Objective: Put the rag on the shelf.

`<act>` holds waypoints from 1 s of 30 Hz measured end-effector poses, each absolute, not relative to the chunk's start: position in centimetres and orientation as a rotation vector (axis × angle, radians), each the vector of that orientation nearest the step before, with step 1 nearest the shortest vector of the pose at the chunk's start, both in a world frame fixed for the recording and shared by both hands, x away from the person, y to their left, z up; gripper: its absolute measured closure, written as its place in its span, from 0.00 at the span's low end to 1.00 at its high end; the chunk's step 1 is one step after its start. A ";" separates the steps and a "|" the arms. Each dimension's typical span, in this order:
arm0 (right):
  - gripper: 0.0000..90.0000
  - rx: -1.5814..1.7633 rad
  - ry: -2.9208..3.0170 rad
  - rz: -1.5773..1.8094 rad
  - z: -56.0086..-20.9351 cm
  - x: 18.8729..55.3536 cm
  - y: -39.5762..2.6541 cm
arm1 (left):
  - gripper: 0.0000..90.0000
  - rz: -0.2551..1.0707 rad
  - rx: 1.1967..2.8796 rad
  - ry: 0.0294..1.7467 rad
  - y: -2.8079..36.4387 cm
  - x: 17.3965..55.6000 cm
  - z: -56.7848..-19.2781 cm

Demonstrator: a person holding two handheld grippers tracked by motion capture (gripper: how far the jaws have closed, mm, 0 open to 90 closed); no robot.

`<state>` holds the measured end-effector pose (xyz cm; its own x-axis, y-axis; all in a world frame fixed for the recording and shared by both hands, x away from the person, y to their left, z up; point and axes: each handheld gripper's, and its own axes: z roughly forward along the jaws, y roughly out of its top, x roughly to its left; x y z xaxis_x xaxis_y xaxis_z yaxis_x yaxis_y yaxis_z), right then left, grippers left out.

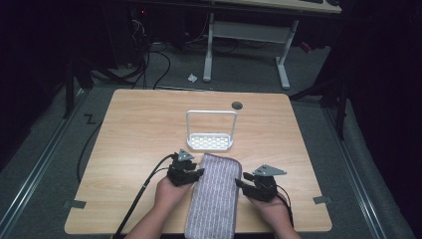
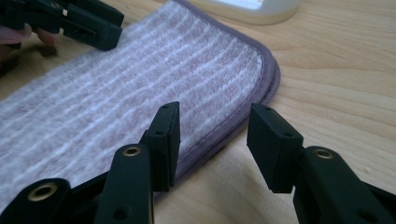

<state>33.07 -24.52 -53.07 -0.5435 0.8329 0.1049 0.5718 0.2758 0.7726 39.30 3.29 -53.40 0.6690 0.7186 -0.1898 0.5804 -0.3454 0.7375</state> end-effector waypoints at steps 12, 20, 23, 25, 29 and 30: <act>0.61 1.280 2.249 1.111 -52.6 35.8 -23.2 | 0.82 0.283 2.082 0.904 4.9 36.1 -53.8; 0.61 1.312 2.262 1.039 -53.1 37.0 -22.5 | 0.51 0.239 1.979 1.026 4.9 39.6 -53.8; 0.59 1.328 2.267 1.049 -53.1 37.1 -22.8 | 0.47 0.240 1.984 1.034 4.3 40.2 -53.8; 0.59 1.340 2.260 1.052 -53.3 37.5 -22.9 | 0.45 0.250 1.981 1.045 3.7 40.4 -53.8; 0.59 1.356 2.270 1.059 -53.2 37.6 -22.8 | 0.47 0.293 1.993 1.037 3.3 40.1 -53.8; 0.60 1.352 2.276 1.065 -53.2 37.6 -22.7 | 0.47 0.303 1.992 1.042 3.2 40.0 -53.9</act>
<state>37.60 -22.73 -53.22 -0.5193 0.8461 0.1198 0.6340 0.2875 0.7179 39.99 3.16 -53.85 0.6243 0.7648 -0.1592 0.5601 -0.2961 0.7737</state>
